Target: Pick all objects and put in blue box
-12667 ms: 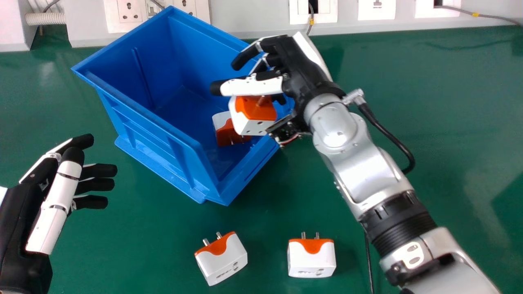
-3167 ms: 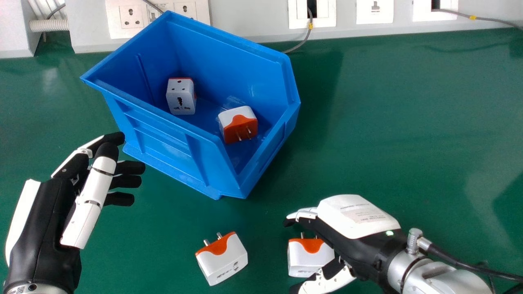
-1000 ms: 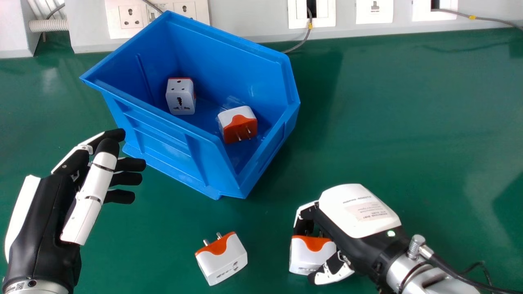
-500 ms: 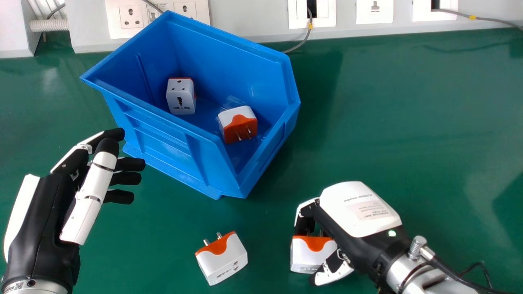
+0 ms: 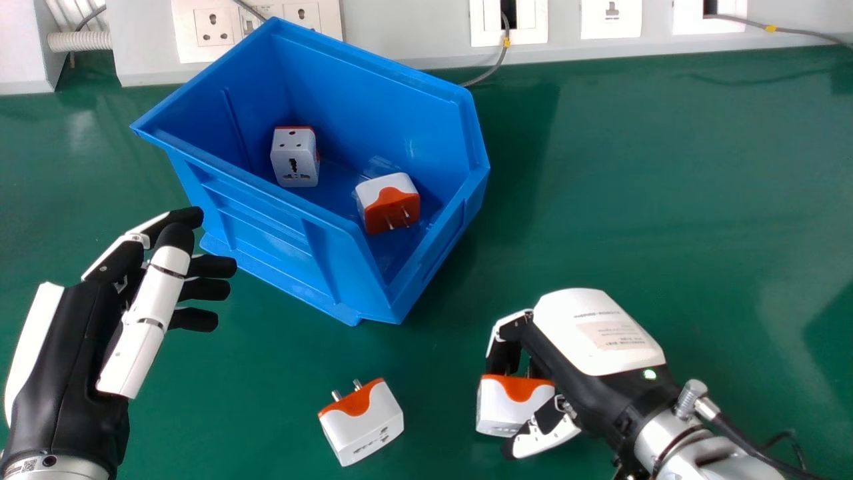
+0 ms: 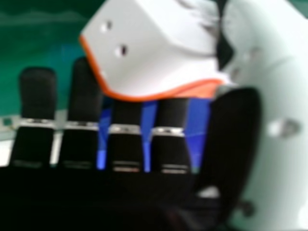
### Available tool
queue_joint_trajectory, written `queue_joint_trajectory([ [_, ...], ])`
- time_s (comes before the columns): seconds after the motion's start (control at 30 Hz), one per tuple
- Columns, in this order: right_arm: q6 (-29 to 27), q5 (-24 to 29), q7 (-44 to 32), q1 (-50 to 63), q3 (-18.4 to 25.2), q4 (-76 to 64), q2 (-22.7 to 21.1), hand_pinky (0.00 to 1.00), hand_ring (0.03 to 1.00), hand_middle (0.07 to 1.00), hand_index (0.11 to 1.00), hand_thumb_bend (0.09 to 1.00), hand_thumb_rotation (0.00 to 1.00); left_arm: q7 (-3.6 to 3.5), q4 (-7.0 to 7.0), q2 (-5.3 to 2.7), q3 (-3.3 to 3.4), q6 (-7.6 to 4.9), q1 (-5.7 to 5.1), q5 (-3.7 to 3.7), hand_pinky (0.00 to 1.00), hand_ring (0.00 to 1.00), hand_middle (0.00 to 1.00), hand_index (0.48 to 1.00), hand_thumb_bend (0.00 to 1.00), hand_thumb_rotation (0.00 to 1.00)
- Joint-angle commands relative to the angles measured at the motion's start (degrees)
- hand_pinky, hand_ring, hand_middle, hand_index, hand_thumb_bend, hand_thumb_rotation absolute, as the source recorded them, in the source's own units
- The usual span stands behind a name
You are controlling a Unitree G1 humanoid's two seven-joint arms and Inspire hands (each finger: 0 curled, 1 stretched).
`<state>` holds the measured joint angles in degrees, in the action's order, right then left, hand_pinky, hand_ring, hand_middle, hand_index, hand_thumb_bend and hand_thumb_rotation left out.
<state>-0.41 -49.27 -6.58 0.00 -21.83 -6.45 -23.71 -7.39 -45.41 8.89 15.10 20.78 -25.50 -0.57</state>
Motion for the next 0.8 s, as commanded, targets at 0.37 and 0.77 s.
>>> queue_joint_trajectory([
  [0.37,1.33,4.62,-4.20,0.66,4.76,-10.37,0.20,0.34,0.425,0.515,0.520,0.492,0.00,0.07,-1.96,0.47,0.69,-0.09,-0.37,-0.13,0.56,0.64,0.65,0.802,0.47,0.85],
  [0.77,2.55,5.96,-4.21,1.71,8.05,-16.65,1.77,0.33,0.424,0.515,0.536,0.490,0.00,0.23,-1.01,0.40,0.54,-0.26,0.32,-0.11,0.56,0.64,0.65,0.801,0.47,0.85],
])
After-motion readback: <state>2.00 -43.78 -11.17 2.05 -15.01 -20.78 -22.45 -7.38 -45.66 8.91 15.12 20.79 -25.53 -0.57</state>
